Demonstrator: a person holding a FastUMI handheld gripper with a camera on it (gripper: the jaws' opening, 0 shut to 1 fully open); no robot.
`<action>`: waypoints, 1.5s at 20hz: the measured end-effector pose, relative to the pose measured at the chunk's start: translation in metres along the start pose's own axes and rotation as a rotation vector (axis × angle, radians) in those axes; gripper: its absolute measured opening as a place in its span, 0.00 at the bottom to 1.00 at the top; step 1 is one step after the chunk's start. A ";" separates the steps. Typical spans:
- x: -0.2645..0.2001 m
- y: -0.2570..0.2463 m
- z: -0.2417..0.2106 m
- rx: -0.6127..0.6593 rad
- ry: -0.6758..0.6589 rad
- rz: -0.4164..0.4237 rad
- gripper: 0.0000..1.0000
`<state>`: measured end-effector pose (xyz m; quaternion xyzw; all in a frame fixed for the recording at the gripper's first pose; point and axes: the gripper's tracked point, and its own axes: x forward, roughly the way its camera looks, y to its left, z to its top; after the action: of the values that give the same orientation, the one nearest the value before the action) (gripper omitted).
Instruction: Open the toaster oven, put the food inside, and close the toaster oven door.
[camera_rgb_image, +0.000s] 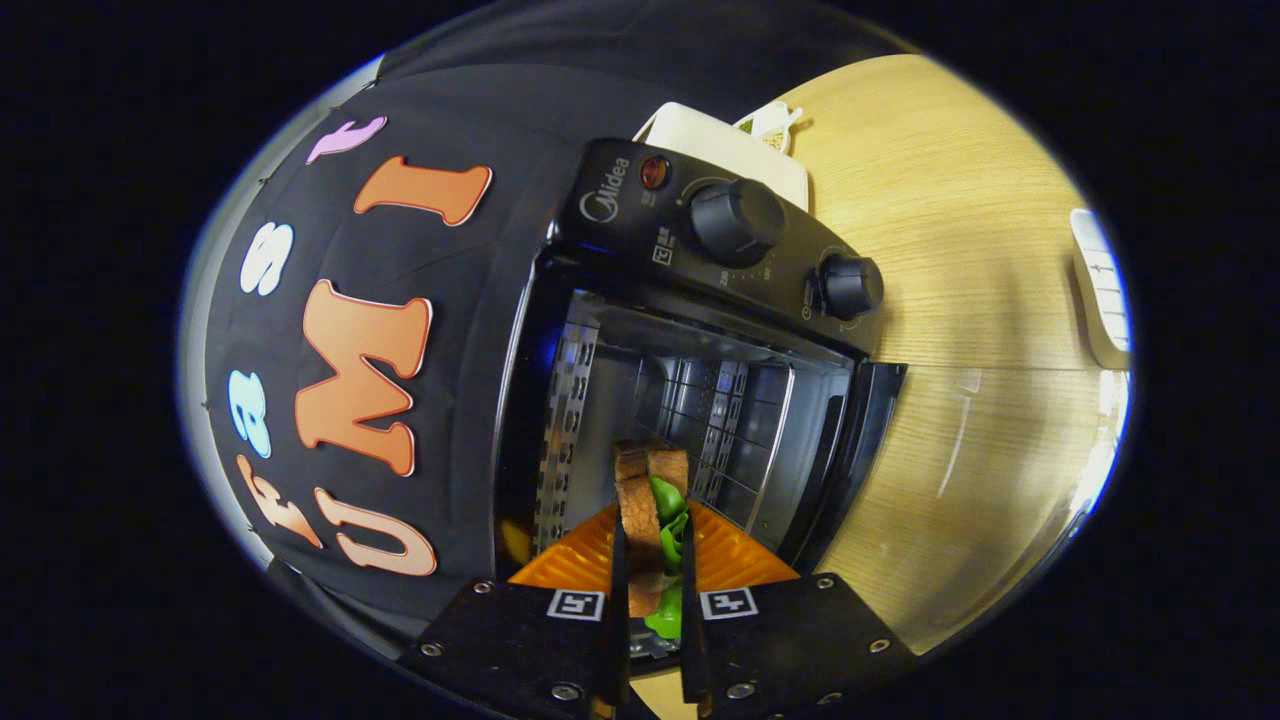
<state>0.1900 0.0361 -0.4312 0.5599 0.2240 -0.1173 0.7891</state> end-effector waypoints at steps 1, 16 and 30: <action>0.003 0.000 -0.001 0.001 -0.007 -0.007 0.21; -0.014 -0.029 -0.016 -0.108 0.042 -0.123 0.91; -0.134 -0.027 -0.023 -0.705 0.193 -0.054 0.98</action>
<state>0.0568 0.0396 -0.3950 0.2557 0.3387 -0.0005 0.9055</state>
